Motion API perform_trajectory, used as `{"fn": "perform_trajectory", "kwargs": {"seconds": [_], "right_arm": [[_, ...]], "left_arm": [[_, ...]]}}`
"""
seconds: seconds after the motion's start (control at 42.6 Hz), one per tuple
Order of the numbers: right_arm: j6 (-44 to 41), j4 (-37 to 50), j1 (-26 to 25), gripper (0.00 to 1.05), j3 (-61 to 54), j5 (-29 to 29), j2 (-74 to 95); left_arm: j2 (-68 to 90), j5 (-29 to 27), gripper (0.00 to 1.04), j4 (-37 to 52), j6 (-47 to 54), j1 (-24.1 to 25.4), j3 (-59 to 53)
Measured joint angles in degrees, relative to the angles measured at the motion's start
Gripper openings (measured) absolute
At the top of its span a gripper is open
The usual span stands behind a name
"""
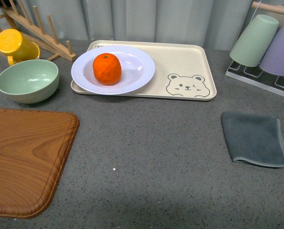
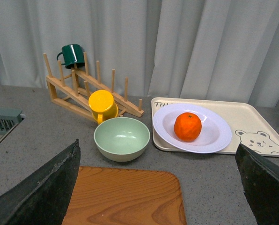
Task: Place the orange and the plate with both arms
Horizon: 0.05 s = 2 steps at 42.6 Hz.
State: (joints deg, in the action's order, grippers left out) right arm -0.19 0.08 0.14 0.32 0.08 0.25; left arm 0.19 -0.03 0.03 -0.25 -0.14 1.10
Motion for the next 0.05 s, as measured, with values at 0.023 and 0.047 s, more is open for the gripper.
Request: {"fn": "perform_trajectory", "kwargs": {"seconds": [0.023, 0.047], "right_arm": [[0.00, 0.00, 0.00, 0.95, 0.00, 0.00, 0.00], [0.00, 0.00, 0.00, 0.95, 0.00, 0.00, 0.00]], "left_arm": [[0.00, 0.00, 0.98, 0.00, 0.00, -0.02, 0.00], [0.00, 0.00, 0.98, 0.00, 0.00, 0.00, 0.00]]}}
